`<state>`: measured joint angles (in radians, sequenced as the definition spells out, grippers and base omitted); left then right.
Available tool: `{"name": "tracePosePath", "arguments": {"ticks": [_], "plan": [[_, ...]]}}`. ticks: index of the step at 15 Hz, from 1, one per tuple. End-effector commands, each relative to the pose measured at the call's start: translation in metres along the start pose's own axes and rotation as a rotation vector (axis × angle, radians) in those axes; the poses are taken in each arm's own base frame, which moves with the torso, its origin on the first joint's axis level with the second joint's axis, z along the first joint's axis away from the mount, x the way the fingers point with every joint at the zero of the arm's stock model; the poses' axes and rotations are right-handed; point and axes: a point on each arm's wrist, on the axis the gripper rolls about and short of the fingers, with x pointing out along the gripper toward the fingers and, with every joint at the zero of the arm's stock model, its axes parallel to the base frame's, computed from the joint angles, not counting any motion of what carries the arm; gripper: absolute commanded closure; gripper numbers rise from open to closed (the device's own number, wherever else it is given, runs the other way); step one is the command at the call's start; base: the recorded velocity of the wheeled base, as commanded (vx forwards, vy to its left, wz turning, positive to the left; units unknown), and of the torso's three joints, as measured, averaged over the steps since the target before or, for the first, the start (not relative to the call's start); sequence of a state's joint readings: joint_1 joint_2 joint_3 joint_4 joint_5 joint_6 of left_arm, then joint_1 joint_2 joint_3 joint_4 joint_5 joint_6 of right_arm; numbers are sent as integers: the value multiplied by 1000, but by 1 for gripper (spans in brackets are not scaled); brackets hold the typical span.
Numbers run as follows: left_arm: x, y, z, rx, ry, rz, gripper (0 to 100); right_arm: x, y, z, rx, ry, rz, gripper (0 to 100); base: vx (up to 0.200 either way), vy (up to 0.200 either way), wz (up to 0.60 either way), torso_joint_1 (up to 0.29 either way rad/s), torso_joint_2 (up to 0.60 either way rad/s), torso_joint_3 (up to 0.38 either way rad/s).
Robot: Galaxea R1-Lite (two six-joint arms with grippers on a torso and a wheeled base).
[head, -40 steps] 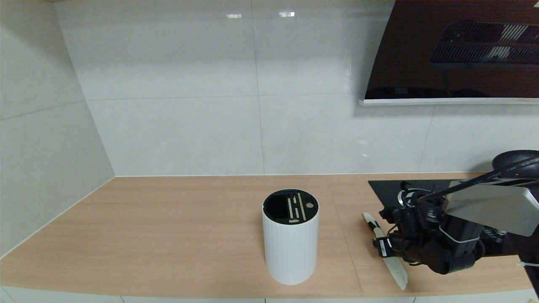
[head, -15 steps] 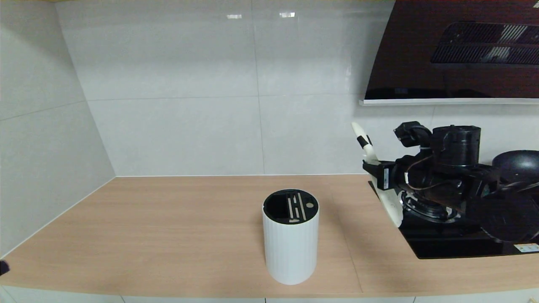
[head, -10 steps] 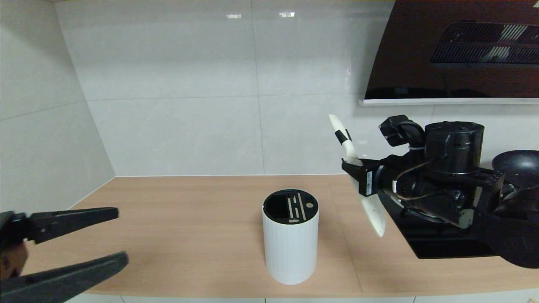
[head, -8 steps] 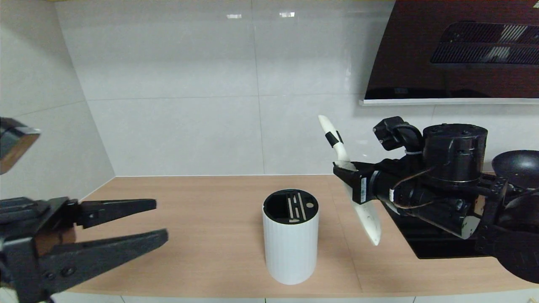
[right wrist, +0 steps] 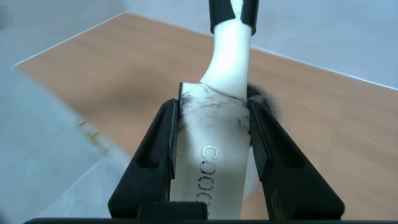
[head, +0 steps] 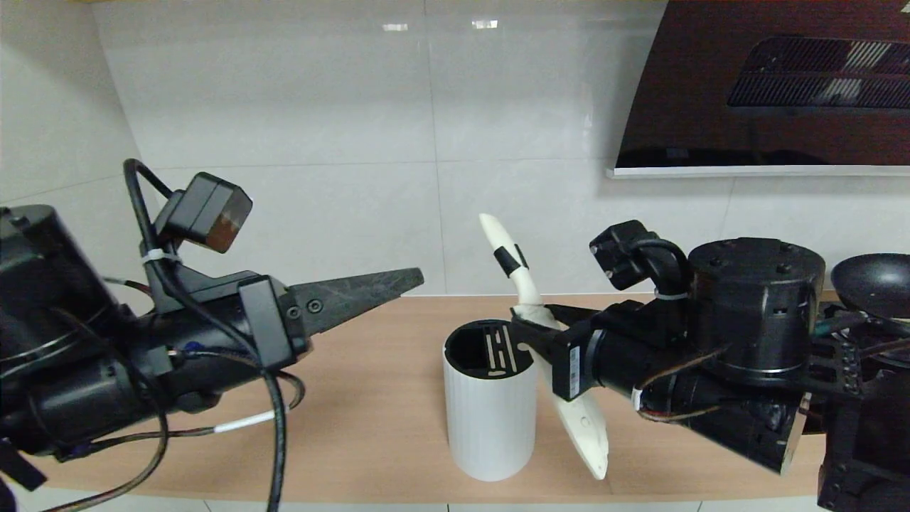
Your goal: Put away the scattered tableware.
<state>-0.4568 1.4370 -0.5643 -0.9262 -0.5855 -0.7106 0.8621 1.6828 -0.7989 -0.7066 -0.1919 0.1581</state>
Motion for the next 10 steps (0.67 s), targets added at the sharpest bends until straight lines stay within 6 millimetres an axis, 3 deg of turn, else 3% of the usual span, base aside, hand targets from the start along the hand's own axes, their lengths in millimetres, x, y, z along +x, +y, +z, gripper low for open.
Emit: {"name": "tracePosePath", "arguments": {"ticks": [1,6,10], "plan": [[27,23,-28,-82,40,67,0,-3,14,-6,-10,16,39,100,0,0,0,0,0,0],[44,25,-37,-64,-10,91,0,6,30,-22,-6,61,64,100,0,0,0,0,0,0],[53,35,-40,-72,-30,148,0,7,33,-24,15,66,71,100,0,0,0,0,0,0]]}}
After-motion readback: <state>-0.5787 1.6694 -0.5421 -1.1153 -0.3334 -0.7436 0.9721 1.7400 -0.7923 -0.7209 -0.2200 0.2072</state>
